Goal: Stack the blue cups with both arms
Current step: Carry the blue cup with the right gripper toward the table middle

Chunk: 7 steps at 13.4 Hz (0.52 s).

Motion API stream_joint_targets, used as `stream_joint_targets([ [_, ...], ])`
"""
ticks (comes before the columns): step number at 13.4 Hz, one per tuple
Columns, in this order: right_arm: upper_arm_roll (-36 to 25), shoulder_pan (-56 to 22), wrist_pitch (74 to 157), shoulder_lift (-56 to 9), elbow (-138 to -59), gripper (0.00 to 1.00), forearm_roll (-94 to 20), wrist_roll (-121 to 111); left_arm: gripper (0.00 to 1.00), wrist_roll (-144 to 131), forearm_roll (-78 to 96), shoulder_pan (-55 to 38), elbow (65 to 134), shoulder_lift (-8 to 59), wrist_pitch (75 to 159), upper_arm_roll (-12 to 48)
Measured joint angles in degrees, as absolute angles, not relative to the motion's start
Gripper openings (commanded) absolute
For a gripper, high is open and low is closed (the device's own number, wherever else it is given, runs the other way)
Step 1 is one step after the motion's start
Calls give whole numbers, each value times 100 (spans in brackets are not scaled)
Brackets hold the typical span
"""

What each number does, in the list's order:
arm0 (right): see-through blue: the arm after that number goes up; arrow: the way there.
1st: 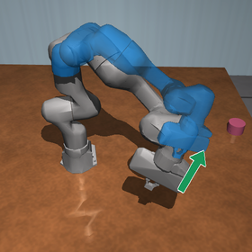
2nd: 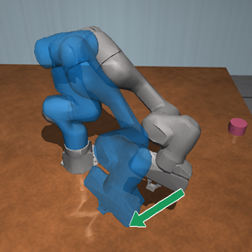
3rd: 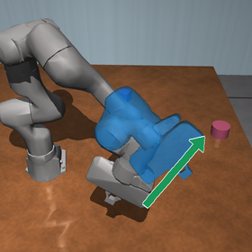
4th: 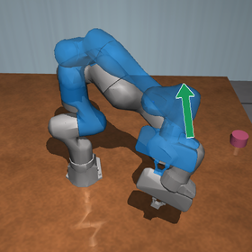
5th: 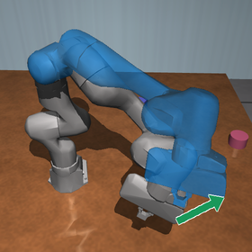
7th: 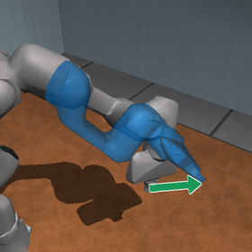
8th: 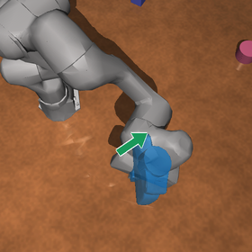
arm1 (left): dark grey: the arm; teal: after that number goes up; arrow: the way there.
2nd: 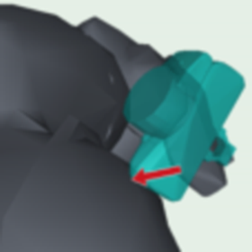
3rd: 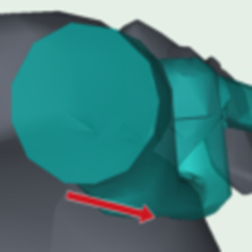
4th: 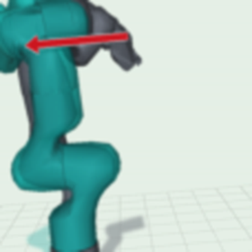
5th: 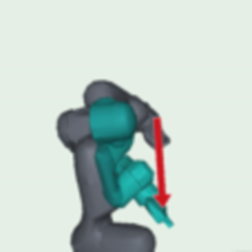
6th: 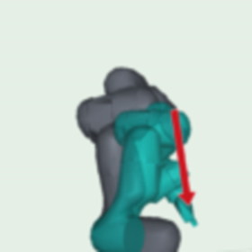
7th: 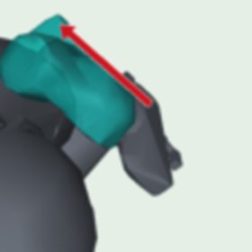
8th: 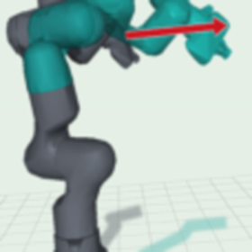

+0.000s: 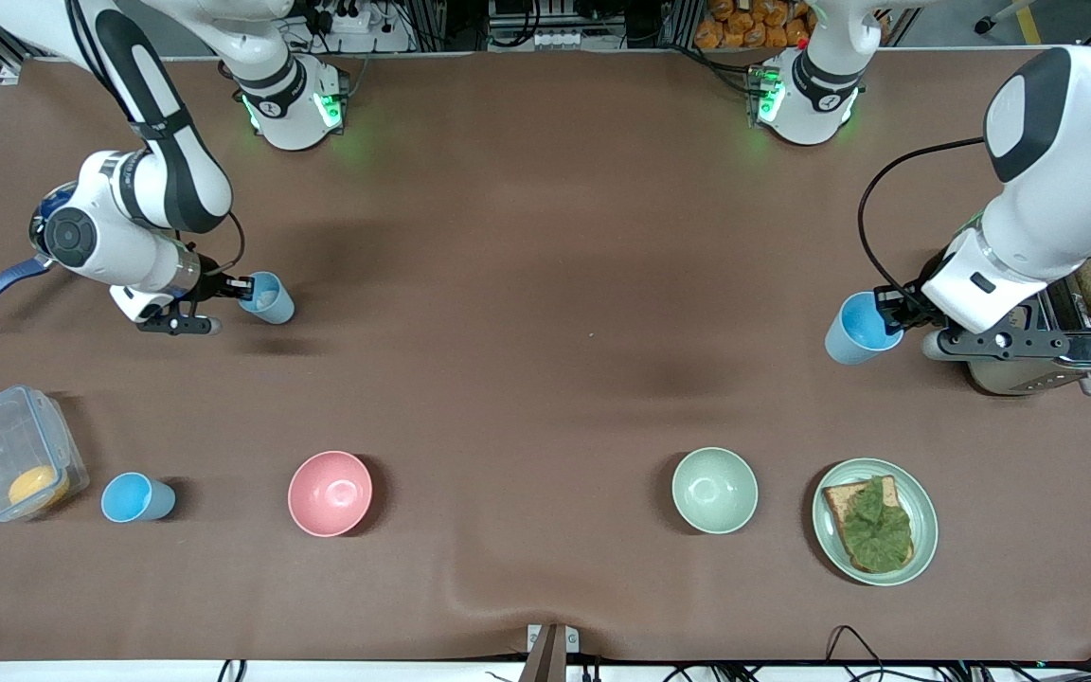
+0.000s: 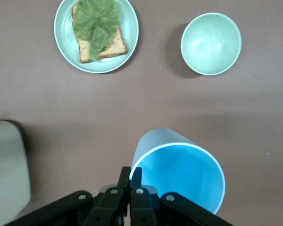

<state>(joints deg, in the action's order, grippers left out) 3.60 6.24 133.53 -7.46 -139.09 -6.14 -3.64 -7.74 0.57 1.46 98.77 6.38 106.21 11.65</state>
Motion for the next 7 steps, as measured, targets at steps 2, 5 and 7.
stream_joint_targets([
  [2, 374, 371, 13002, -745, -13575, 0, -711, -178, 0, -774, 123, 148, 9835, 639, 10621, 1166],
  [5, 397, -106, 12433, -740, -13075, 0, -762, 419, 0, -771, 141, 148, 9823, 640, 10621, 1169],
  [7, 411, -433, 12111, -734, -12823, 0, -769, 903, 0, -770, 142, 145, 9816, 643, 10621, 1175],
])
